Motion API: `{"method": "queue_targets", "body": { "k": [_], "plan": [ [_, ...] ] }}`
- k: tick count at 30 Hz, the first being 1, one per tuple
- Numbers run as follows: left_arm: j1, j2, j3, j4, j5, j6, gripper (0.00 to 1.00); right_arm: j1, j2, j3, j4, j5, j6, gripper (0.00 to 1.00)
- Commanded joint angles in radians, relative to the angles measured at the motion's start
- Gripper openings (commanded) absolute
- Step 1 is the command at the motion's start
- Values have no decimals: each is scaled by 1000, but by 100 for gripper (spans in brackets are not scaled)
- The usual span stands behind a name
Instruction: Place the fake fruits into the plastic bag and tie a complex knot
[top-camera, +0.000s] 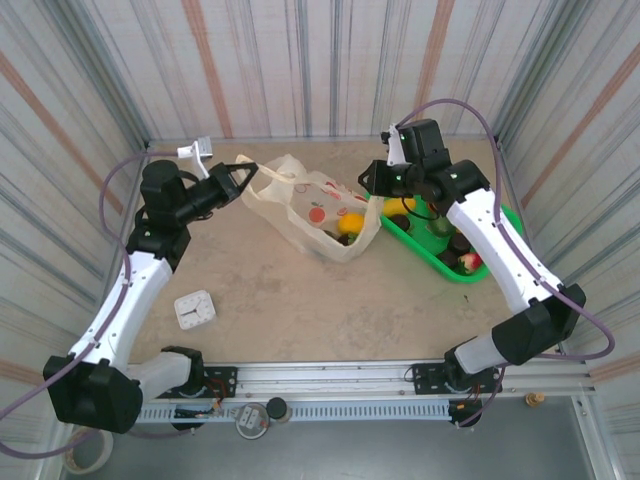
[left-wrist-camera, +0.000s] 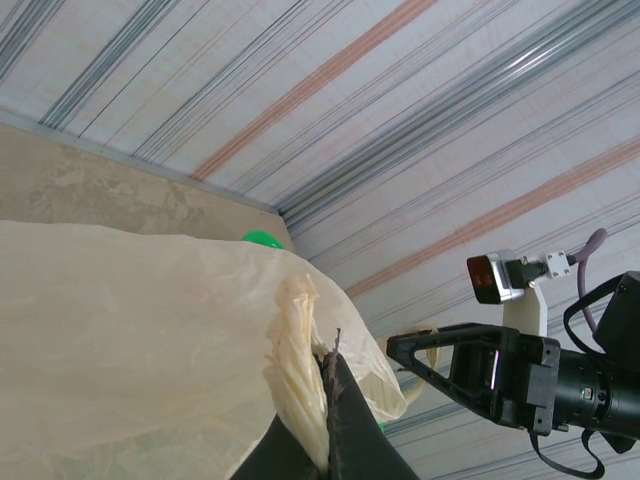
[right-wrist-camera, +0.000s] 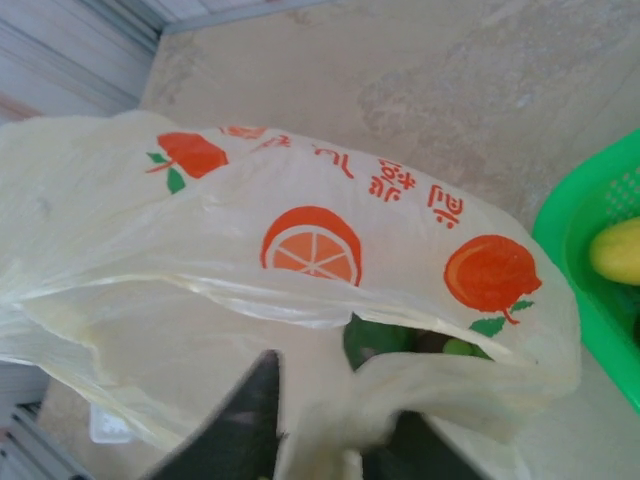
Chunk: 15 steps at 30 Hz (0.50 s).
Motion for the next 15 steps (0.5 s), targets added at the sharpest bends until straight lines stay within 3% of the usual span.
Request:
{"method": "queue_targets", "body": {
  "k": [1,5,8,12,15],
  "plan": [
    [-25,-31,-8,-25,-34,-10,0,-7,-55,-14,-17,-12,-32,46],
    [-45,-27,47,-142,-111,-2,0,-34,-114,-6,-26,-36,-56,72],
    [-53,-22,98,-251,-192,-8,0,-72,-181,-31,-19,-51,-69,84],
    [-58,-10,131,-314,-236,-28,0,-183,-281,-100,21,-100,-50,90],
    [-60,-11,141,-336,-259,-32,0,-275,-341,-178,90,-139,12,87]
  ]
}}
